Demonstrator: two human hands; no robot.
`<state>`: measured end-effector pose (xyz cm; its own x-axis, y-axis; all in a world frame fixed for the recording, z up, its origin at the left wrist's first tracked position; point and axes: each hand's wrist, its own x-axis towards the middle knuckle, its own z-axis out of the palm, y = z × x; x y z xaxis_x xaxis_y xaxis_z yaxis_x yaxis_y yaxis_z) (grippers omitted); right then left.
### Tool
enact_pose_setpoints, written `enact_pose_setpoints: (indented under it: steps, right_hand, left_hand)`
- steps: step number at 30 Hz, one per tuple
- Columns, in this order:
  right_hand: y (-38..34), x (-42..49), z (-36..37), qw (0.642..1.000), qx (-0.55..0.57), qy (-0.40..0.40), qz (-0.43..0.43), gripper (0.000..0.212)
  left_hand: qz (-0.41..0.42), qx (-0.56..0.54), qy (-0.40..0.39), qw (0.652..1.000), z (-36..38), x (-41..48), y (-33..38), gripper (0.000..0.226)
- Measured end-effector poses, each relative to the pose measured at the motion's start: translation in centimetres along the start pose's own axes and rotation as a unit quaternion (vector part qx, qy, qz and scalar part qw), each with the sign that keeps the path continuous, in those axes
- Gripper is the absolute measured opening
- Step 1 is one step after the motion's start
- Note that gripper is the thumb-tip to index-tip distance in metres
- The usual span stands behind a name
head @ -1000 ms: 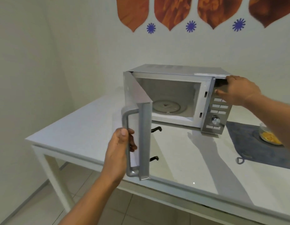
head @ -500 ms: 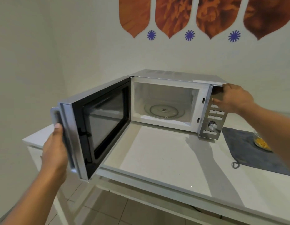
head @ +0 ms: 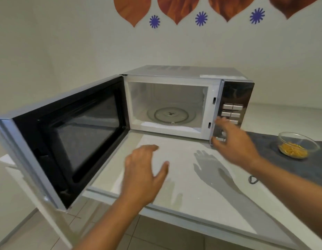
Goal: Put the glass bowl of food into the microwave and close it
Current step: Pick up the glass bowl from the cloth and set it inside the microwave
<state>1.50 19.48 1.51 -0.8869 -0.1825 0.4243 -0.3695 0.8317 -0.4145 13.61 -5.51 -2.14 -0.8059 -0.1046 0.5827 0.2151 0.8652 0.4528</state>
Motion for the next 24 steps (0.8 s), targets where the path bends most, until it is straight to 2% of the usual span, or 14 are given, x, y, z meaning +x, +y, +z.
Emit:
enact_pose_setpoints:
  steps: [2,5,8,10,12,16,21,24]
  right_hand:
    - [1.1,-2.6,2.2,0.998,-0.008,-0.055,-0.006,0.062]
    - [3.2,-5.8,5.2,0.994,-0.02,-0.109,-0.019,0.059]
    - [4.5,-6.9,7.1,0.98,-0.036,-0.181,-0.078,0.059]
    - [5.0,-6.8,7.0,0.975,-0.026,-0.2,-0.093,0.056]
    - [5.5,-6.6,6.2,0.975,-0.015,-0.197,-0.102,0.055]
    - [9.0,-6.4,3.1,0.988,0.04,-0.139,-0.048,0.058]
    - [16.6,-4.0,-1.8,0.998,0.024,-0.012,0.053,0.05]
    - [21.8,-2.0,-4.4,0.989,0.007,0.07,0.128,0.05]
  left_hand:
    - [-0.005,-0.003,-0.106,0.994,4.0,1.3,0.8,0.055]
    - [-0.018,0.004,-0.189,0.982,9.1,2.7,1.2,0.061]
    - [-0.025,0.033,-0.237,0.971,12.4,3.0,0.2,0.062]
    - [-0.019,0.071,-0.255,0.964,13.7,2.4,-0.3,0.076]
    - [-0.022,0.094,-0.239,0.966,14.2,1.6,-0.9,0.081]
    - [-0.026,0.08,-0.229,0.97,15.0,1.7,-0.7,0.069]
    - [-0.042,0.072,-0.238,0.968,15.1,1.9,-0.4,0.064]
    - [-0.048,0.053,-0.235,0.969,15.1,2.0,-0.3,0.06]
